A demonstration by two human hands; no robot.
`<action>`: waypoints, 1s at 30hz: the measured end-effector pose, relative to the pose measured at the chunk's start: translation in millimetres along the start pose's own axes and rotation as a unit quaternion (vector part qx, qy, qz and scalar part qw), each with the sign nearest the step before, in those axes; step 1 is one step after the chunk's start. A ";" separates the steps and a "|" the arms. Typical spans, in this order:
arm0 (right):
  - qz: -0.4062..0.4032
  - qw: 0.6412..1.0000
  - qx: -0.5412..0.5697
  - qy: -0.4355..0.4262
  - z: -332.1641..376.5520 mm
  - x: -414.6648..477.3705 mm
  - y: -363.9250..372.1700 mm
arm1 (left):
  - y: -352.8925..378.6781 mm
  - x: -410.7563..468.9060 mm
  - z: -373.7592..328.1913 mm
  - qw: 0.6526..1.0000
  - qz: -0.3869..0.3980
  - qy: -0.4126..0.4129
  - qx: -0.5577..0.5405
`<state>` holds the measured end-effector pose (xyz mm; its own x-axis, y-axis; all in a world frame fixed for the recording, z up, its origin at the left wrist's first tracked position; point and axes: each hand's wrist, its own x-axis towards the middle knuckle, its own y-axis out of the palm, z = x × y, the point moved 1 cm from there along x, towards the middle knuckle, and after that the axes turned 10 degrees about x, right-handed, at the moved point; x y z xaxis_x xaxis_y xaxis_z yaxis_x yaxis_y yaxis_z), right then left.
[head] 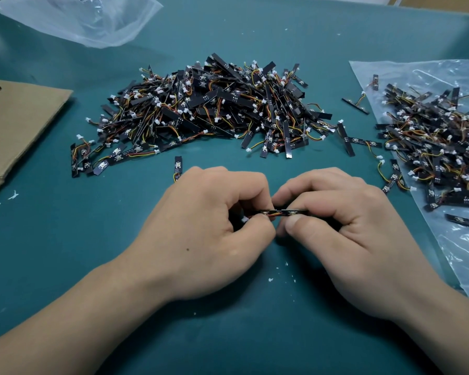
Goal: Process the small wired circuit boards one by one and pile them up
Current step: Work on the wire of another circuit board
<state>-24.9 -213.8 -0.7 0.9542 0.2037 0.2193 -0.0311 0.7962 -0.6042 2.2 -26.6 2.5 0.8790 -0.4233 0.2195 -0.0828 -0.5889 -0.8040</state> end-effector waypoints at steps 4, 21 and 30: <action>0.002 1.000 -0.001 -0.007 -0.2 -0.8 -0.5 | -0.2 -0.3 -0.8 1.000 0.001 -0.003 -0.006; 0.012 0.998 0.016 -0.053 -0.6 -1.2 -1.5 | -2.5 -1.1 -1.5 0.999 0.005 -0.009 -0.034; 0.024 0.990 0.128 -0.060 0.9 -5.1 -5.0 | -5.8 -1.7 -3.1 0.996 -0.005 0.016 -0.088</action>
<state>-29.8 -218.4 1.9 0.9080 0.2994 0.2931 -0.1653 0.8988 -0.4061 -0.3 -24.6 8.5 0.8647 -0.4370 0.2478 -0.1572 -0.7038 -0.6928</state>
